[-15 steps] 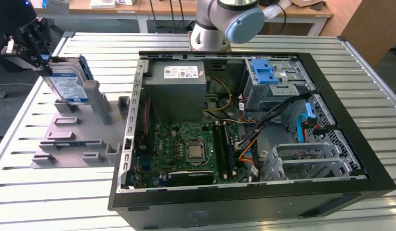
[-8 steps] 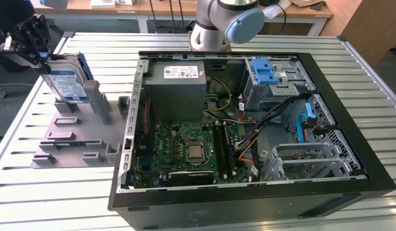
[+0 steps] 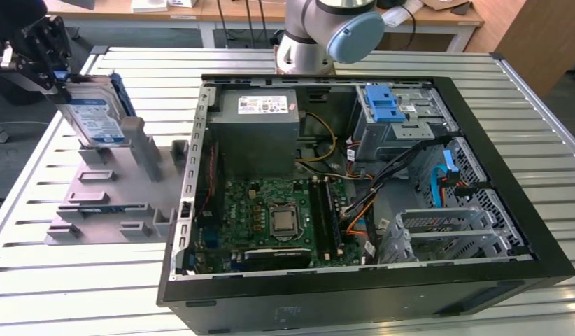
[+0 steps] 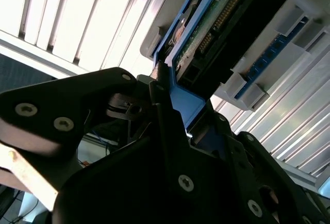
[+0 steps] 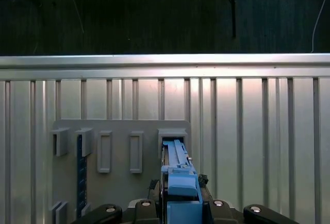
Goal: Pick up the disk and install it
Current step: 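Pick up the disk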
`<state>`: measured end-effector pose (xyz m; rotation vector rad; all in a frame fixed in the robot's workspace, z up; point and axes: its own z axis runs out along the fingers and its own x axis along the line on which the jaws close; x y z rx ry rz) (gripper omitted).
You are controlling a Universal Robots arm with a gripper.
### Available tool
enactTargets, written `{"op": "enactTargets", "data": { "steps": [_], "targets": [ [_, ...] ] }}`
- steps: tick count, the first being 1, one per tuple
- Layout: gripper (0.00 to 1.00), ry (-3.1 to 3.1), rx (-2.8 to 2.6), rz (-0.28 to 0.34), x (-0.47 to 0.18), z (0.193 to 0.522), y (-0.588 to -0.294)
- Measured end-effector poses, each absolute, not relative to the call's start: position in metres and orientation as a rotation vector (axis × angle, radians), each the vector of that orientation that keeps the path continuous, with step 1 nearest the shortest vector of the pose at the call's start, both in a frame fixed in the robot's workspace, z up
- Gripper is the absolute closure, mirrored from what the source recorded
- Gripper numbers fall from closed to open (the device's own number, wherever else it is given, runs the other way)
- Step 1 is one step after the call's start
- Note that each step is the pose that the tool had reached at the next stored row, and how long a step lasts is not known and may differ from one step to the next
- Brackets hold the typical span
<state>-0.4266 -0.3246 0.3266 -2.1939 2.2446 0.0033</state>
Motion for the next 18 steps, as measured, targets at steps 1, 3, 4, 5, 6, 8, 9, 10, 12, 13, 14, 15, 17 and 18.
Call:
{"op": "enactTargets", "data": {
  "steps": [1,3,4,5,6,8,9,10,12,13,14,15,17,18],
  "targets": [
    [0.64,2.245,-2.194,0.003,-0.4266,0.3278,-0.3246],
    [0.64,2.244,-2.194,0.003,-0.4266,0.3299,-0.3246],
    [0.64,2.244,-2.194,0.003,-0.4266,0.331,-0.3246],
    [0.64,2.244,-2.194,0.003,-0.4266,0.3319,-0.3246],
    [0.64,2.244,-2.194,0.003,-0.4266,0.3324,-0.3246],
    [0.64,2.244,-2.194,0.003,-0.4266,0.3324,-0.3246],
    [0.64,2.244,-2.194,0.003,-0.4266,0.3324,-0.3246],
    [0.64,2.244,-2.194,0.003,-0.4266,0.3325,-0.3246],
    [0.64,2.244,-2.194,0.003,-0.4266,0.3326,-0.3246],
    [0.64,2.244,-2.194,0.003,-0.4266,0.3327,-0.3246],
    [0.64,2.244,-2.194,0.003,-0.4266,0.3328,-0.3246],
    [0.64,2.244,-2.194,0.003,-0.4266,0.3328,-0.3246],
    [0.64,2.245,-2.194,0.003,-0.4266,0.3334,-0.3246],
    [0.64,2.245,-2.194,0.004,-0.4266,0.3341,-0.3246]
  ]
}}
